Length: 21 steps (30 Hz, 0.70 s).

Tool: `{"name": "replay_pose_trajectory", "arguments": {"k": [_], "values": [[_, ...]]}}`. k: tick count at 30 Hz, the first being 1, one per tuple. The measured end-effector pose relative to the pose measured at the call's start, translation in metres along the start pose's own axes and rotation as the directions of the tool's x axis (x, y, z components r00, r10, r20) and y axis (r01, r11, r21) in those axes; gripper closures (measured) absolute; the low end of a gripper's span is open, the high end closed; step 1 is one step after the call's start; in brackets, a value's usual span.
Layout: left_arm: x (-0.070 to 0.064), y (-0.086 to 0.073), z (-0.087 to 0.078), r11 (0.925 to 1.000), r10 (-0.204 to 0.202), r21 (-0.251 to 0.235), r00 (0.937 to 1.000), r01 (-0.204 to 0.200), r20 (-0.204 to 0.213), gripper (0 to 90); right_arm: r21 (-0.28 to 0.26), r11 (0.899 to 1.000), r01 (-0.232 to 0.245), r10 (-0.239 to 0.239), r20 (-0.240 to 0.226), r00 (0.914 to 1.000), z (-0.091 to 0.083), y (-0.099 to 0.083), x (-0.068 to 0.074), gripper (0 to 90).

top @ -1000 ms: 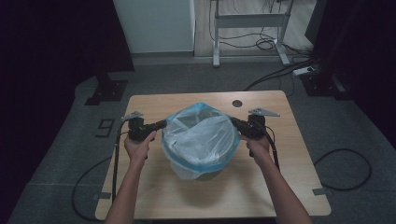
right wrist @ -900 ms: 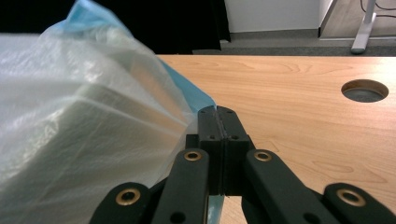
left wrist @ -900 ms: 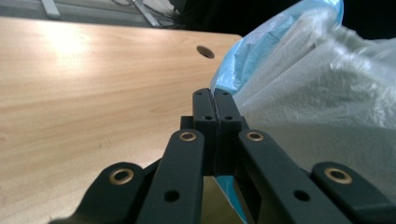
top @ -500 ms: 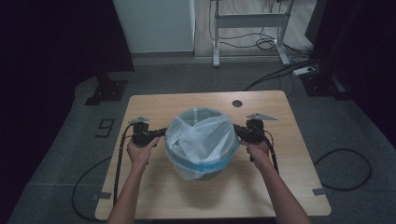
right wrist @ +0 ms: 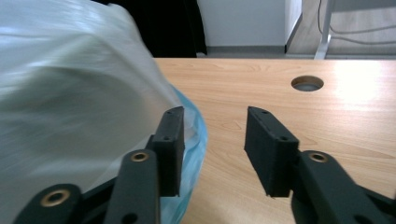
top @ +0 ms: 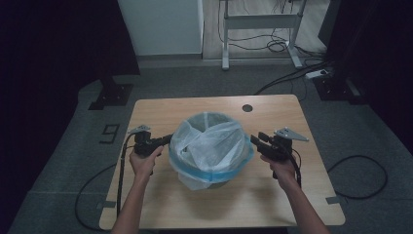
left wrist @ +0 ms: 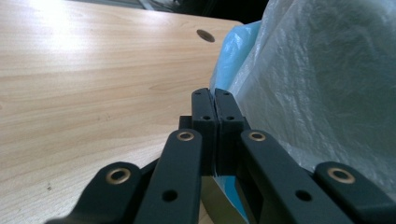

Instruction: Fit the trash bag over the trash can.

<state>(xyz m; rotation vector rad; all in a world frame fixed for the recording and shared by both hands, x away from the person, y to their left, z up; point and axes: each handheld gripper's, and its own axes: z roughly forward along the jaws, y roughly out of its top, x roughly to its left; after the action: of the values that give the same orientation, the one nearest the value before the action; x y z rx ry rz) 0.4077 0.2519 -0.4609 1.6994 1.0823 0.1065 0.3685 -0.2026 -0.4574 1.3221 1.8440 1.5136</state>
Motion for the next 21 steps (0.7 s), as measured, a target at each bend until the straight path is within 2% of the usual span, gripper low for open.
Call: {"name": "replay_pose_trajectory", "arguments": {"k": [2,4,8,11,16,18,21], "values": [[-0.002,0.000,-0.001,0.9999,0.008,-0.014,1.0000,-0.008,0.003,86.2,-0.013,1.000,0.005,-0.005,-0.019,0.9998,-0.011,-0.003,0.004,55.1],[-0.004,0.001,-0.003,0.9995,0.014,-0.028,0.9999,-0.013,0.009,85.3,-0.022,1.000,0.020,-0.021,-0.060,0.9980,-0.022,-0.008,0.011,54.2],[-0.007,0.003,-0.003,0.9993,0.023,-0.029,0.9997,-0.023,0.010,85.9,-0.026,0.998,0.055,-0.058,-0.145,0.9877,-0.042,-0.022,0.028,48.7],[-0.008,0.004,-0.002,0.9993,0.025,-0.027,0.9996,-0.025,0.009,86.1,-0.032,0.996,0.084,-0.089,-0.221,0.9711,-0.053,-0.030,0.043,42.9],[-0.010,0.003,-0.002,0.9993,0.026,-0.026,0.9996,-0.026,0.010,86.5,-0.049,0.989,0.138,-0.146,-0.334,0.9310,-0.060,-0.037,0.065,38.4],[-0.010,0.003,-0.002,0.9993,0.028,-0.026,0.9995,-0.027,0.012,86.7,-0.052,0.987,0.150,-0.158,-0.362,0.9185,-0.062,-0.037,0.071,38.0],[-0.010,0.003,-0.003,0.9993,0.025,-0.027,0.9996,-0.024,0.013,86.8,-0.061,0.984,0.166,-0.177,-0.385,0.9060,-0.063,-0.037,0.080,37.7]]}}
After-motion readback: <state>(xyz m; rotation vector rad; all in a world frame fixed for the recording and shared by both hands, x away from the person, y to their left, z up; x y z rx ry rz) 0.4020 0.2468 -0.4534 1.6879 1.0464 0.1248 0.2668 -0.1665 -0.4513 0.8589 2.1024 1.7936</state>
